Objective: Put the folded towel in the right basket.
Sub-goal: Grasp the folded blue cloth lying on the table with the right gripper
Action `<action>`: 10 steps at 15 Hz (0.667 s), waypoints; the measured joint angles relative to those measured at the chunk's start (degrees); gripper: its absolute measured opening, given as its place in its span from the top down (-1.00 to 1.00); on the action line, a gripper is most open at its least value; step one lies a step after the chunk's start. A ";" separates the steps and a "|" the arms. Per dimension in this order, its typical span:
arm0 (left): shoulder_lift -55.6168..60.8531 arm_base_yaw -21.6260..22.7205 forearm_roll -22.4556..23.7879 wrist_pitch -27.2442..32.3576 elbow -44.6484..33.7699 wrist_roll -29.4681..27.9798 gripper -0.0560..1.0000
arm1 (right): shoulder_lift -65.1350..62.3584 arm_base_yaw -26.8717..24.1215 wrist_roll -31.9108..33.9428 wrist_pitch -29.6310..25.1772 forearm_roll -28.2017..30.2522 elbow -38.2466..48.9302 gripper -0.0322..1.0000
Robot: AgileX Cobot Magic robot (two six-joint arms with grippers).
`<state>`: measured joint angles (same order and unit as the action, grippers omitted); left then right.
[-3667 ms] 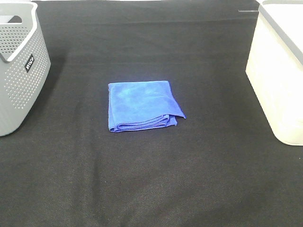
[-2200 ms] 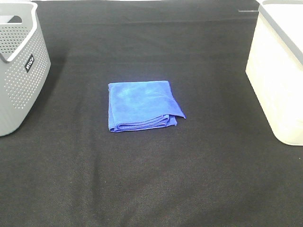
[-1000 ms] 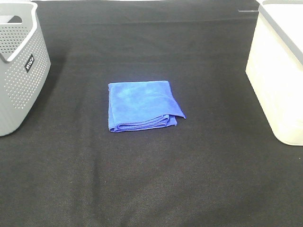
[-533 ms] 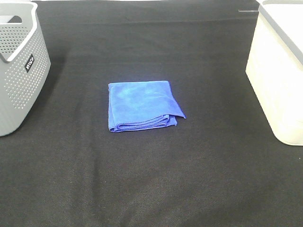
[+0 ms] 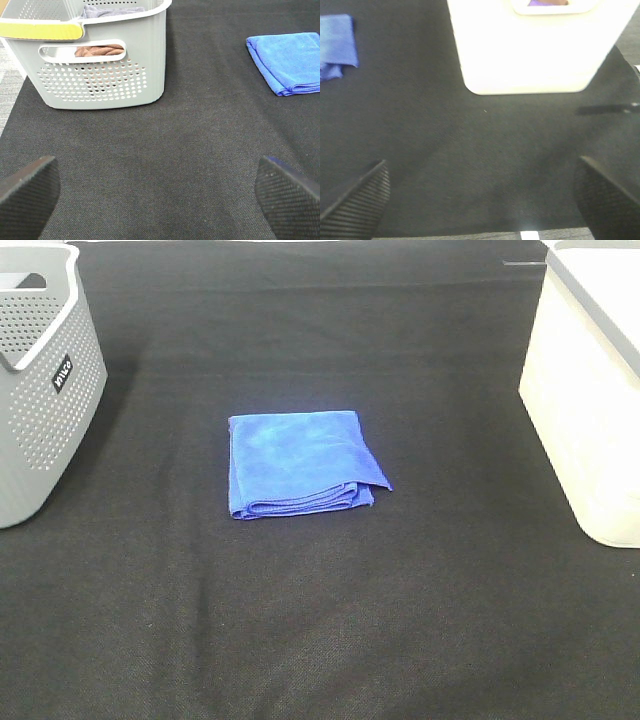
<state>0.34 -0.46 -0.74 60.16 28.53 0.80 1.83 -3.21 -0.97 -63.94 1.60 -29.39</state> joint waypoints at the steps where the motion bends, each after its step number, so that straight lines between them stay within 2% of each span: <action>1: 0.00 0.00 0.00 0.00 0.00 0.00 -0.98 | 4.18 0.00 0.00 -0.57 -0.74 -2.86 -0.93; 5: 0.00 0.00 0.00 0.00 0.00 0.00 -0.98 | 33.17 0.00 2.64 -5.56 -3.84 -23.84 -0.93; 6: 0.00 0.00 0.00 0.00 0.00 0.00 -0.98 | 33.17 0.00 2.64 -5.56 -3.84 -23.84 -0.93; 8: 0.00 0.00 0.00 0.00 0.00 0.00 -0.98 | 49.22 0.00 3.27 -5.56 -4.64 -36.96 -0.93; 10: 0.00 0.00 0.00 0.00 0.00 0.00 -0.98 | 58.56 0.00 3.27 -5.56 -8.31 -44.46 -0.93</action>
<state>0.34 -0.46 -0.74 60.16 28.53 0.80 60.39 -3.21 2.29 -69.50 -6.70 -73.85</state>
